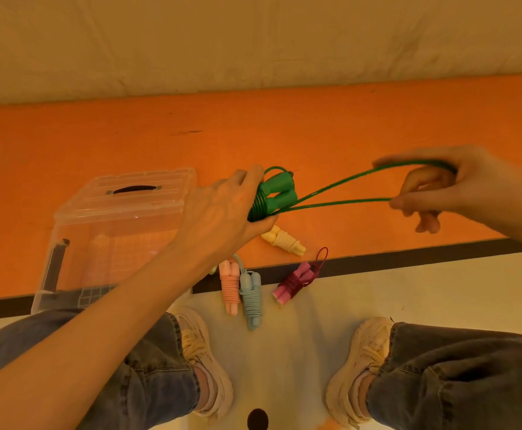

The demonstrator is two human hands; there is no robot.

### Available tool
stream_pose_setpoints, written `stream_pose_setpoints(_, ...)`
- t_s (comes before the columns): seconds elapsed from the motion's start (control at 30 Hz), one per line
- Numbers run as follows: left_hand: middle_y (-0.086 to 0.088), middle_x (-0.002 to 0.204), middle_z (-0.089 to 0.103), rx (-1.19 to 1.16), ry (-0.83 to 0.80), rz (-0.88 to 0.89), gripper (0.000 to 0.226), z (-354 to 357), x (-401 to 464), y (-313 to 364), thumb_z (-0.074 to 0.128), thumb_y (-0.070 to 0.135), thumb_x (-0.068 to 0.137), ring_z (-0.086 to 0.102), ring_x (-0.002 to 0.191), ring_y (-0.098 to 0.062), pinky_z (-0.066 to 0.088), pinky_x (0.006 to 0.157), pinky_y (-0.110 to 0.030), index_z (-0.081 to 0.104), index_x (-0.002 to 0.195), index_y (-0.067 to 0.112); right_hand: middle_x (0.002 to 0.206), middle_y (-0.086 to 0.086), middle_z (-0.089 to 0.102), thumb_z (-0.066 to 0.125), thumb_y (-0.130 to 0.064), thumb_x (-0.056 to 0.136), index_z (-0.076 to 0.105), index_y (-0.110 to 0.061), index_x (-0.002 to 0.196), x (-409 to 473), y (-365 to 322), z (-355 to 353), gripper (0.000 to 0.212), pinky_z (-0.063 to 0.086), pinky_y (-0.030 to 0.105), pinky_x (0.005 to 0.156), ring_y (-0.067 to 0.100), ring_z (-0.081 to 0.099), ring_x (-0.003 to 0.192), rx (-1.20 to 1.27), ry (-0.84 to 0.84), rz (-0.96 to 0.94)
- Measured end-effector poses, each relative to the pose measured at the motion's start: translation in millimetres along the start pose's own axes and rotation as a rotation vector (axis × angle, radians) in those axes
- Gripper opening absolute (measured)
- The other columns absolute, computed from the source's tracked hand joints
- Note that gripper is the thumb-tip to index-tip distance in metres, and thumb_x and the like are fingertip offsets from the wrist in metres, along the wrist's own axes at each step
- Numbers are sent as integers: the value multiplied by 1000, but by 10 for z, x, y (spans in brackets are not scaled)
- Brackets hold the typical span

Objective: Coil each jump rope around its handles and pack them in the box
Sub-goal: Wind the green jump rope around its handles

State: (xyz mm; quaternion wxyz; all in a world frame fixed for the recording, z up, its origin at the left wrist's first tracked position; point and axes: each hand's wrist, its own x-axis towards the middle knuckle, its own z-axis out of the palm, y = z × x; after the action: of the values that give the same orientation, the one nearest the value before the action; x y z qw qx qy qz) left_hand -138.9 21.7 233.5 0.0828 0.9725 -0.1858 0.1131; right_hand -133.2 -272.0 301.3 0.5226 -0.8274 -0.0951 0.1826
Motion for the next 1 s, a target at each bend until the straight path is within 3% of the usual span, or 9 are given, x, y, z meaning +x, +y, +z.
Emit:
stream_pose_setpoints(0.13,5,78,62,33,-39,71,47,-9,-1,4,55,61,77,59,63,-21,9,45,-19,53,100,20,64,5,62,71,-17,71,67,-16,109,75,-56,66,38,58,32,54,14,51,43,183,220,-180)
stream_pose_setpoints(0.27,7,69,61,-15,-47,159,51,-22,-29,16,39,64,72,54,58,-22,7,44,-16,55,94,21,65,-2,57,68,-29,73,67,-16,109,172,-65,104,38,54,26,52,12,50,48,306,303,-198)
stream_pose_setpoints(0.4,8,72,62,-36,0,195,51,30,-19,0,39,63,72,33,56,-14,23,41,-18,55,95,21,106,3,61,65,-29,80,66,-17,99,225,-87,163,22,48,22,53,14,57,66,274,349,-284)
stream_pose_setpoints(0.5,9,82,63,-102,-110,163,56,41,8,-15,35,68,72,35,57,-12,51,61,-40,51,103,24,117,7,60,54,-19,88,60,-15,96,266,-103,208,11,47,21,54,11,62,67,463,249,-275)
stream_pose_setpoints(0.63,11,89,62,-129,-240,180,66,-37,1,32,26,74,68,54,66,-12,50,70,-43,50,108,26,122,7,63,50,-18,90,57,-16,99,341,-134,249,11,45,21,59,11,61,68,491,186,-294)
stream_pose_setpoints(0.7,12,88,62,-131,-265,192,69,-59,-19,55,24,77,67,50,64,-9,49,75,-45,50,107,28,126,7,61,50,-16,93,59,-16,101,378,-155,275,13,43,21,59,10,59,67,485,177,-305)
stream_pose_setpoints(0.83,14,87,62,-166,-306,204,70,-90,-24,90,22,81,67,55,67,-9,48,79,-47,49,107,31,108,5,67,54,-13,93,61,-14,101,470,-171,331,11,41,19,59,7,55,64,562,238,-278)
stream_pose_setpoints(0.9,14,84,61,-199,-320,210,67,-112,-12,101,25,81,67,57,68,-8,48,77,-45,49,106,32,90,-2,66,69,-20,82,64,-15,100,533,-157,327,19,39,19,59,5,53,65,586,368,-235)
stream_pose_setpoints(1.0,15,79,58,-263,-335,244,57,-136,1,97,36,78,70,54,66,-7,49,68,-39,47,104,34,78,-7,68,69,-12,83,69,-13,102,605,-105,325,19,43,20,62,6,58,71,559,540,-144)
